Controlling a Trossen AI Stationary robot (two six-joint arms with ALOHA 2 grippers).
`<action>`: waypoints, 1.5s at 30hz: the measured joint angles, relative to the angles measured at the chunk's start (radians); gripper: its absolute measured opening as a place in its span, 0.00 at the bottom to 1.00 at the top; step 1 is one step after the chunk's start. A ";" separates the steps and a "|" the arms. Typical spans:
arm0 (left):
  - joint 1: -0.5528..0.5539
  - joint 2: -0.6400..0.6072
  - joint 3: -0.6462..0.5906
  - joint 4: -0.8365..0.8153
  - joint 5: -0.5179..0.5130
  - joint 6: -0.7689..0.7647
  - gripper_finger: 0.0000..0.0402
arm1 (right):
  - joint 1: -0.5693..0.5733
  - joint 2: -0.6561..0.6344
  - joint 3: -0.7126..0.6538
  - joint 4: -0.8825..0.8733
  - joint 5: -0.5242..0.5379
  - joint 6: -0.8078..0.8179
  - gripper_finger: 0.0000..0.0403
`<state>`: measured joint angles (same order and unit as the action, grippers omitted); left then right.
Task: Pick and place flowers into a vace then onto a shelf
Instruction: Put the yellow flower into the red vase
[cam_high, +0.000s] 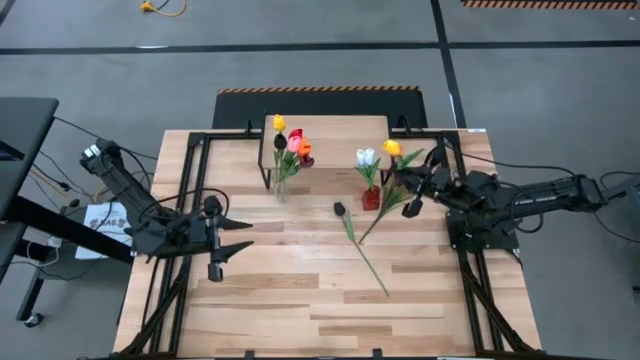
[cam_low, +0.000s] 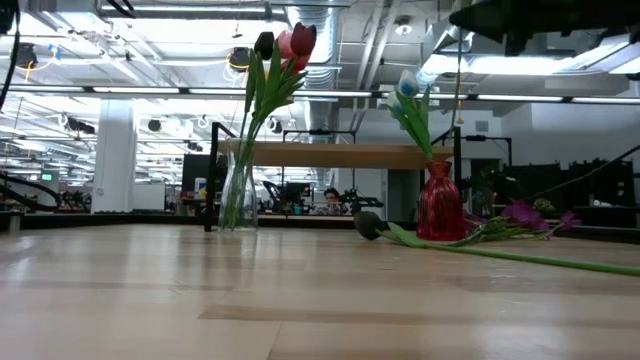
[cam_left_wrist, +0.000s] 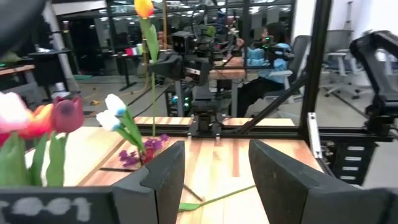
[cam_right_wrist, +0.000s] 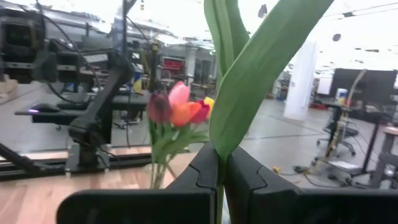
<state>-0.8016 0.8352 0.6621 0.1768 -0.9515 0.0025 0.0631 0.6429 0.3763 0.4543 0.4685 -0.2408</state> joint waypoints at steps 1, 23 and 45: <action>-0.006 0.000 0.000 -0.005 -0.017 -0.006 0.42 | -0.007 0.005 -0.004 0.003 -0.004 0.006 0.00; -0.044 0.000 0.000 -0.078 -0.121 -0.086 0.42 | -0.020 0.151 -0.006 0.100 -0.026 0.002 0.00; -0.044 0.000 0.000 -0.082 -0.107 -0.101 0.42 | -0.065 0.218 -0.006 0.091 -0.014 0.095 0.08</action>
<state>-0.8459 0.8356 0.6621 0.0950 -1.0589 -0.0989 -0.0021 0.8609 0.3706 0.5449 0.4542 -0.1457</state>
